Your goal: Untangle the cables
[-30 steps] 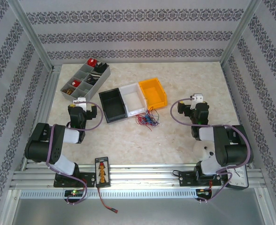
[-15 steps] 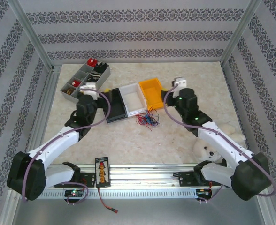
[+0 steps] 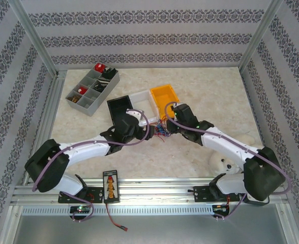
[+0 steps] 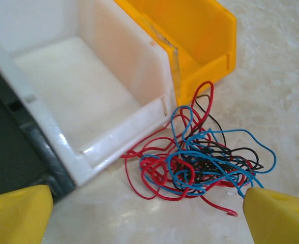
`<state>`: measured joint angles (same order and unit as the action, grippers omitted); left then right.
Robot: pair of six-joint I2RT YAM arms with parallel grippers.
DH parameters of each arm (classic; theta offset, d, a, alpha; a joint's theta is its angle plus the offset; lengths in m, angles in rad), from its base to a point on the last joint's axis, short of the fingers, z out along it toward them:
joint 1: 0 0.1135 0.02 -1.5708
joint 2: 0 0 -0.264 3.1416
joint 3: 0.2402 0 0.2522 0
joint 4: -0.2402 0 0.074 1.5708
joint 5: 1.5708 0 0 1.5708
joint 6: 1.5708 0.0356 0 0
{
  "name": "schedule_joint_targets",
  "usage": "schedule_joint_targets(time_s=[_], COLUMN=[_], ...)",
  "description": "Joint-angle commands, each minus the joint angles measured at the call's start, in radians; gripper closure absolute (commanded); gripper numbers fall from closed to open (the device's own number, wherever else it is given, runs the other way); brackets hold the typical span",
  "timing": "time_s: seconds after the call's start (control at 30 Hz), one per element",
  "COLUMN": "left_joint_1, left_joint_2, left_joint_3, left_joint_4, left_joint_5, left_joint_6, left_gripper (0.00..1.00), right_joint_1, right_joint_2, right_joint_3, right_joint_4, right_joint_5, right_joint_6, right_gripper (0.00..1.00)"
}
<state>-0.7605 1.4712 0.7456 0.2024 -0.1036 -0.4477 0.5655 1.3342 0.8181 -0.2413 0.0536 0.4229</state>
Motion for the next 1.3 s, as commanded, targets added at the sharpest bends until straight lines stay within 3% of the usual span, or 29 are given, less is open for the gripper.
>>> schedule_joint_targets(time_s=[0.0,0.23,0.53,0.73,0.9,1.03,1.27], left_joint_1=[-0.017,-0.022,-0.028,-0.028,-0.028,-0.028,-0.028], left_joint_2=[0.047,0.116,0.166,0.203,0.239,0.280,0.379], left_joint_3=[0.037,0.052,0.060,0.069,0.096,0.120,0.172], left_joint_4=[0.040,0.075,0.102,0.126,0.127,0.141,0.179], left_joint_5=[0.056,0.095,0.115,0.144,0.161,0.177,0.193], left_joint_6=[-0.063,-0.075,-0.089,-0.096,-0.080,-0.072,-0.073], left_gripper=[0.04,0.06,0.06,0.06,0.08,0.10,0.23], right_joint_1=[-0.053,-0.119,-0.130,-0.131,-0.149,-0.184,-0.199], right_joint_2=[0.040,0.092,0.176,0.186,0.136,0.114,0.090], right_joint_3=[0.001,-0.004,0.002,-0.009,-0.038,-0.058,-0.086], right_joint_4=[-0.030,0.024,0.031,0.064,0.074,0.086,0.092], right_joint_5=[-0.118,-0.227,-0.260,-0.255,-0.249,-0.317,-0.403], right_joint_6=[0.102,0.129,0.146,0.165,0.185,0.204,0.223], right_gripper=[0.75,0.75,0.72,1.00,1.00,1.00,1.00])
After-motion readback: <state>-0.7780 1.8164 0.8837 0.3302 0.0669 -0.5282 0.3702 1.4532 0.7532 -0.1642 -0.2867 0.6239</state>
